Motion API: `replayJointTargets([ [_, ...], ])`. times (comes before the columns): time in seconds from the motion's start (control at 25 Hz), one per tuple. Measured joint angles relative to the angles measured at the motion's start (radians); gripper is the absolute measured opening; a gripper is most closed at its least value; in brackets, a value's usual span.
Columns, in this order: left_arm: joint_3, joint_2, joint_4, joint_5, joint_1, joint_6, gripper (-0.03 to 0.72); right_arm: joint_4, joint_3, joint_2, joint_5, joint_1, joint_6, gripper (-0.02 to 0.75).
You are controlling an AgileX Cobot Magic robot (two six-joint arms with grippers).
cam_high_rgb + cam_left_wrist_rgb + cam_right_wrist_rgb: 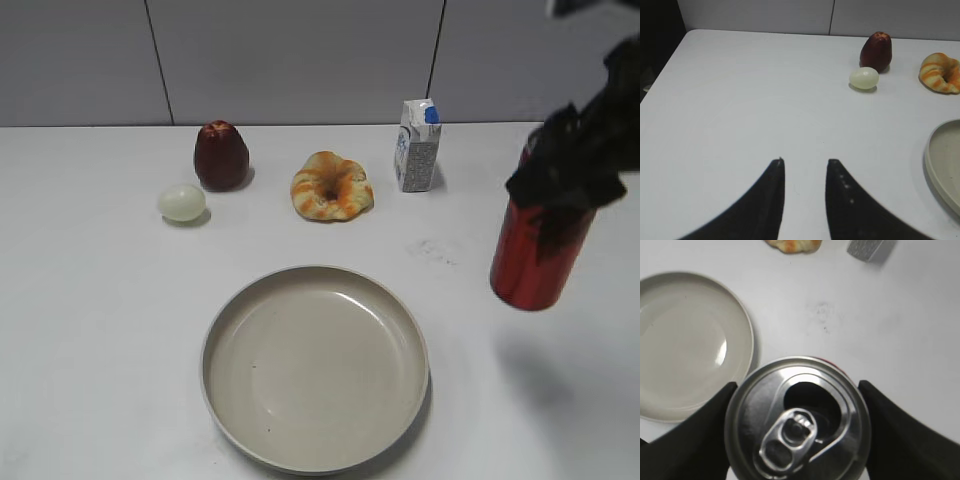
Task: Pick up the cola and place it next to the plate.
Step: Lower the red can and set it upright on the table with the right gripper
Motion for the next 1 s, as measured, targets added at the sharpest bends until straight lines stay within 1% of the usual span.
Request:
replayJointTargets([
  [0.12,0.000,0.000,0.000,0.000,0.000,0.000,0.227,0.033,0.217,-0.064,-0.164,0.000,0.007,0.503],
  [0.28,0.000,0.000,0.000,0.000,0.000,0.000,0.227,0.065,0.392,-0.064,-0.376,0.000,0.009,0.503],
  [0.36,0.000,0.000,0.000,0.000,0.000,0.000,0.227,0.068,0.440,-0.050,-0.460,0.000,0.009,0.503],
  [0.48,0.000,0.000,0.000,0.000,0.000,0.000,0.227,0.071,0.464,-0.008,-0.535,0.000,0.009,0.503],
  [0.6,0.000,0.000,0.000,0.000,0.000,0.000,0.227,0.105,0.467,0.030,-0.587,0.000,0.009,0.503],
  [0.72,0.000,0.000,0.000,0.000,0.000,0.000,0.227,0.138,0.467,0.062,-0.607,0.000,0.010,0.503],
  [0.88,0.000,0.000,0.000,0.000,0.000,0.000,0.227,0.150,0.468,0.081,-0.607,0.000,0.010,0.503],
  [0.96,0.000,0.000,0.000,0.000,0.000,0.000,0.227,0.161,0.468,0.082,-0.607,0.000,0.010,0.524],
  [1.0,0.000,0.000,0.000,0.000,0.000,0.000,0.227,0.171,0.468,0.082,-0.608,0.000,0.010,0.555],
])
